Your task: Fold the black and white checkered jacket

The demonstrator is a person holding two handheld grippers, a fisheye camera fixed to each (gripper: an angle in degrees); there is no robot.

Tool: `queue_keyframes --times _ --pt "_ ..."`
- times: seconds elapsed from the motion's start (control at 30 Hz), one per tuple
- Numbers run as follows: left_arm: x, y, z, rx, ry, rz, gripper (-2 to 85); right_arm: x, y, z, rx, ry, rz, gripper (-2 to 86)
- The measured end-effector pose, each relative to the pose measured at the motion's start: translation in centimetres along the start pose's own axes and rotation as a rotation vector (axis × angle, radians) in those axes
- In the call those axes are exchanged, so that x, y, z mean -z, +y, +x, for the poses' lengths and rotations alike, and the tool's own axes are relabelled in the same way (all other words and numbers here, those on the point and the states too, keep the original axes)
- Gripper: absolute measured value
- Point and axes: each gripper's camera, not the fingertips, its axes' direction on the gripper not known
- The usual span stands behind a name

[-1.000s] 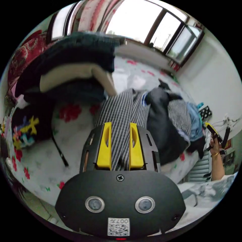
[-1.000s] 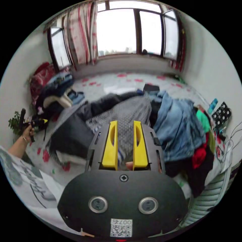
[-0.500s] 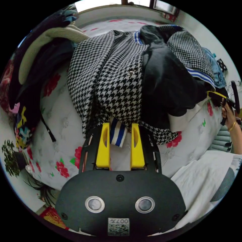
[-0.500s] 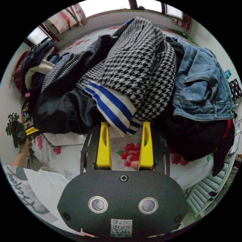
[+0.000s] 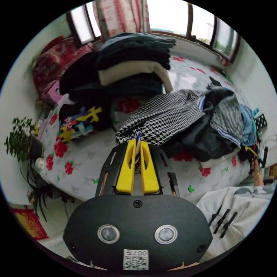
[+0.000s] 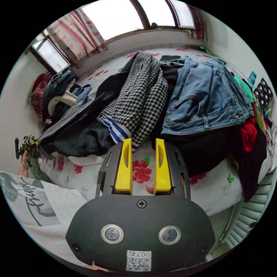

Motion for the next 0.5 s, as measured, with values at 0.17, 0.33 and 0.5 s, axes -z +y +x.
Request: queue_keyframes --times 0.17,0.33,0.5 --pt "-1.2 3.8 1.3 0.147 -0.047 0.03 4.2 -5.4 -2.4 0.4 -0.042 0.057 -0.091 7.0" --pt "-3.2 8.6 11.5 -0.021 0.117 0.058 6.0 -7.8 -5.1 -0.8 0.013 0.163 -0.238 3.5" --pt "-8.1 11.8 23.9 -0.294 0.231 -0.063 8.1 1.4 -4.7 -1.9 0.196 0.099 -0.027 0.5"
